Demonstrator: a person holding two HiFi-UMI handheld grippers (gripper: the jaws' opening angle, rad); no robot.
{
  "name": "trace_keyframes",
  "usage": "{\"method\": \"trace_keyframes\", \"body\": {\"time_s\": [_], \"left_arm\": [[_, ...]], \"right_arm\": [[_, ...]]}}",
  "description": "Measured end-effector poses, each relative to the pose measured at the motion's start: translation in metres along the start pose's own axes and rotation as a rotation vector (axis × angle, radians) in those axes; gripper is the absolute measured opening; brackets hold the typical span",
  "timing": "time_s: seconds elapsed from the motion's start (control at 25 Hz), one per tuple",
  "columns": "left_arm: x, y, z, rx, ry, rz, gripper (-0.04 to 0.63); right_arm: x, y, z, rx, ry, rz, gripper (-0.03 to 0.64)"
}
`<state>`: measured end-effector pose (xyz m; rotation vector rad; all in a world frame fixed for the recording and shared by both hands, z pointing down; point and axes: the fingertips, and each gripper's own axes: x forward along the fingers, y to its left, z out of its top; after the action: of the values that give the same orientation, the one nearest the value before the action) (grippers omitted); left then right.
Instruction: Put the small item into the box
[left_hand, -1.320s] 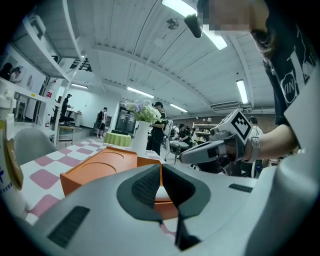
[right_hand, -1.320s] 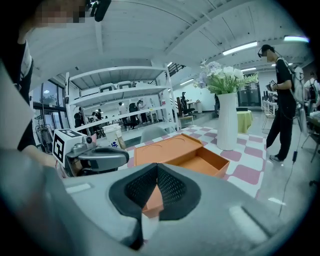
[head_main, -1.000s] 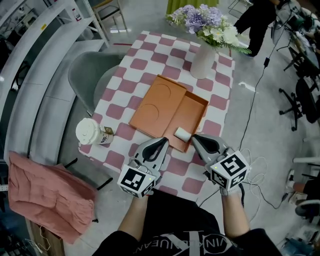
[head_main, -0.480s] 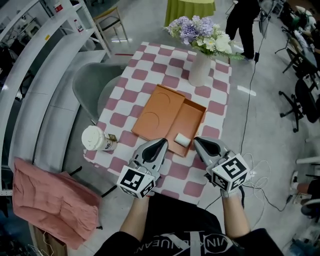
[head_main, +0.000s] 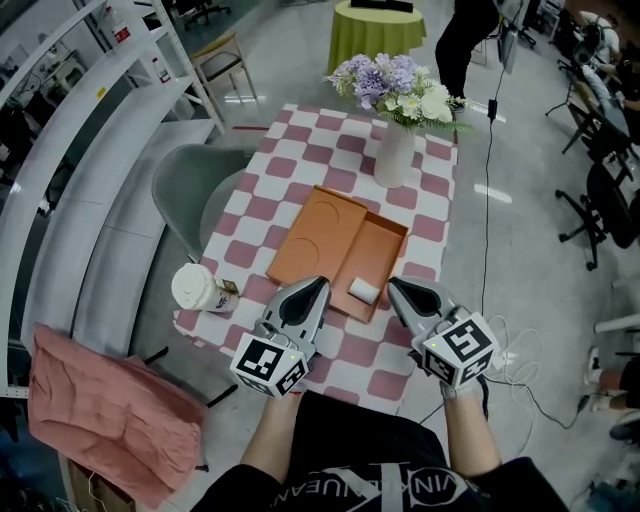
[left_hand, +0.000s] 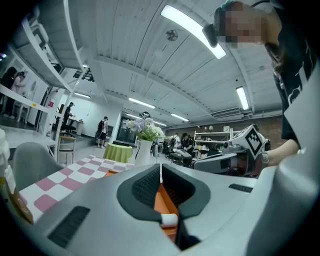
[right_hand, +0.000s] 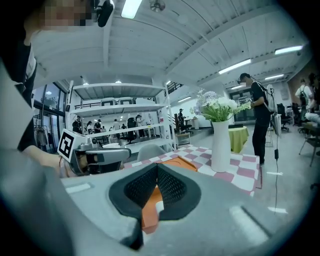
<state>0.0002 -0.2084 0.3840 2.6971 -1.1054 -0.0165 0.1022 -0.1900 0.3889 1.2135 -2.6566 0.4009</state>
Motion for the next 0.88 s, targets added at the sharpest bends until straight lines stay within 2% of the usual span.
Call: {"method": "trace_keyframes", "body": {"time_s": [0.88], "left_arm": [[-0.006, -0.002, 0.037, 0.034, -0.074, 0.005, 0.020]], "right_arm": [[-0.016, 0.006, 0.032, -0.025, -0.093, -0.035, 0.006]]}}
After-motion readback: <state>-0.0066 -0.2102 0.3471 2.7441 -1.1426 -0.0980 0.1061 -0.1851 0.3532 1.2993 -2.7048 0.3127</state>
